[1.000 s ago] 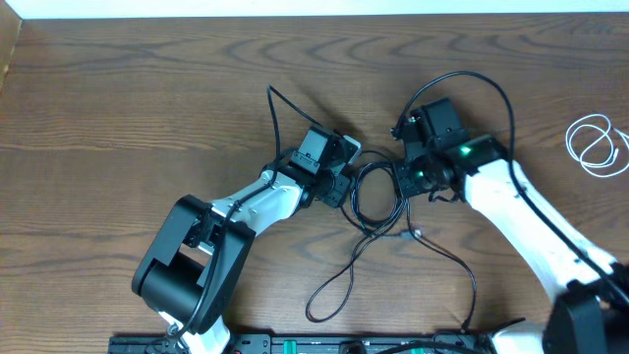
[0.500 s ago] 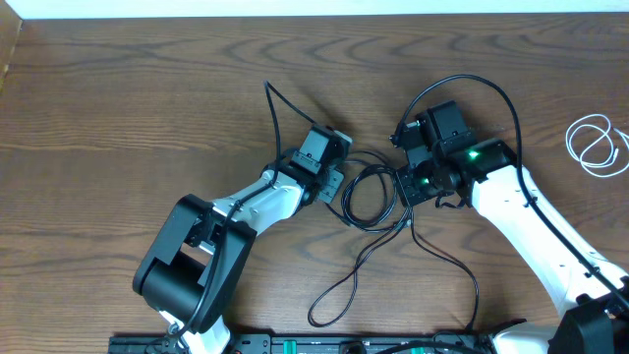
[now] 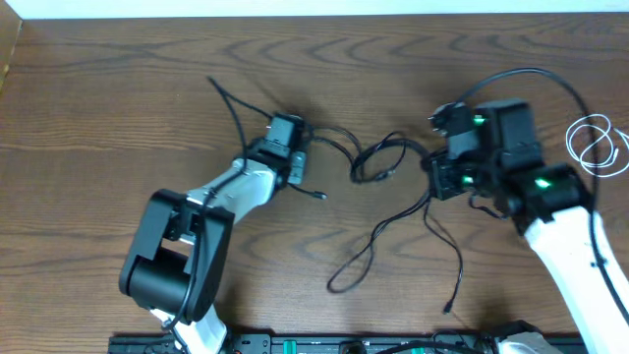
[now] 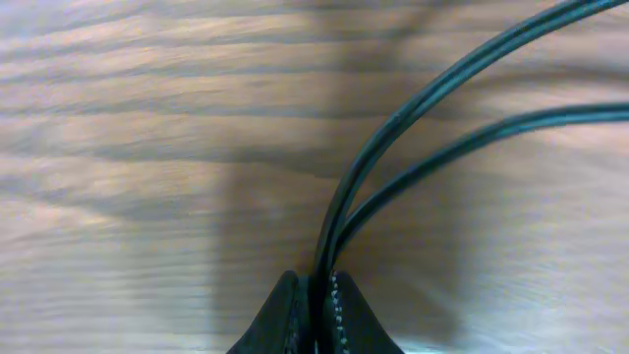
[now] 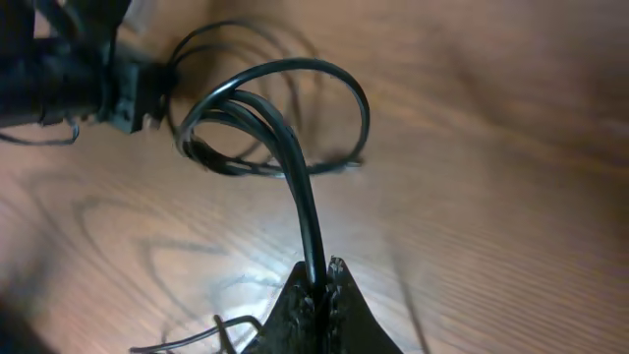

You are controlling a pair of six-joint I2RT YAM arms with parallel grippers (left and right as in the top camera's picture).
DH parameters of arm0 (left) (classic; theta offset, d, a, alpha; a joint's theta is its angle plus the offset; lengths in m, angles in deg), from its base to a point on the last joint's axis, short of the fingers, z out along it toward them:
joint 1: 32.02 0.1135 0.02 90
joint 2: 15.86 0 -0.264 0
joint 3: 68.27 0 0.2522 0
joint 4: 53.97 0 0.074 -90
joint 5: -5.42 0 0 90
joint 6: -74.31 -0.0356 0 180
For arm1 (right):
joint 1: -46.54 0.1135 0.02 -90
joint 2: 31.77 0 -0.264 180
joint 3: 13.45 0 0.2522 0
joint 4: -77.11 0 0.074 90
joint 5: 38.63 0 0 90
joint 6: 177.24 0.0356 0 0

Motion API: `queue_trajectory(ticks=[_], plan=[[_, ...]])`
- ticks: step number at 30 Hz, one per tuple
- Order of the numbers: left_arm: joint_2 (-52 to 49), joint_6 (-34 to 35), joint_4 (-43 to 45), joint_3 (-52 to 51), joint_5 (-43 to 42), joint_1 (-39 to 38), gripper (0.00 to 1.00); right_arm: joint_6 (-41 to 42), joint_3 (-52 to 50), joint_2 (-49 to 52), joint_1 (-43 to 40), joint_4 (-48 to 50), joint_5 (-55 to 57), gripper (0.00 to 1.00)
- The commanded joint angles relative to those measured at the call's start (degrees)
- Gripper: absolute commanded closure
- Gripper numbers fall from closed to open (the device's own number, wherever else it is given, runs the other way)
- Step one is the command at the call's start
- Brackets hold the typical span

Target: Untangle cables

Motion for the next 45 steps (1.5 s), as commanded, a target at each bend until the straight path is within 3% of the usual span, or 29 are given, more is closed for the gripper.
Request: queue_trajectory(ticks=[1, 7, 16, 21, 45], plan=[[-2.7, 6.2, -2.6, -1.3, 1.4, 3.6, 0.92, 0.6, 0.7, -2.9, -3.5, -0.7, -0.4, 0.99], [-2.7, 11.3, -5.1, -1.3, -0.6, 10.3, 0.92, 1.4, 0.7, -3.6, -10.0, -4.6, 1.4, 0.99], [-2.7, 13.6, -5.7, -1.4, -30.5, 23.9, 0.92, 1.6, 0.4, -3.3, -14.6, -9.6, 5.1, 0.99], [-2.7, 13.5, -5.7, -1.4, -40.2, 28.5, 0.92, 2.7, -0.1, -2.0, -14.4, -9.8, 5.1, 0.99], [-2.7, 10.3, -3.3, -1.4, -46.5, 28.6, 0.89, 3.1, -0.3, 14.5, -14.3, -10.2, 1.9, 0.99]])
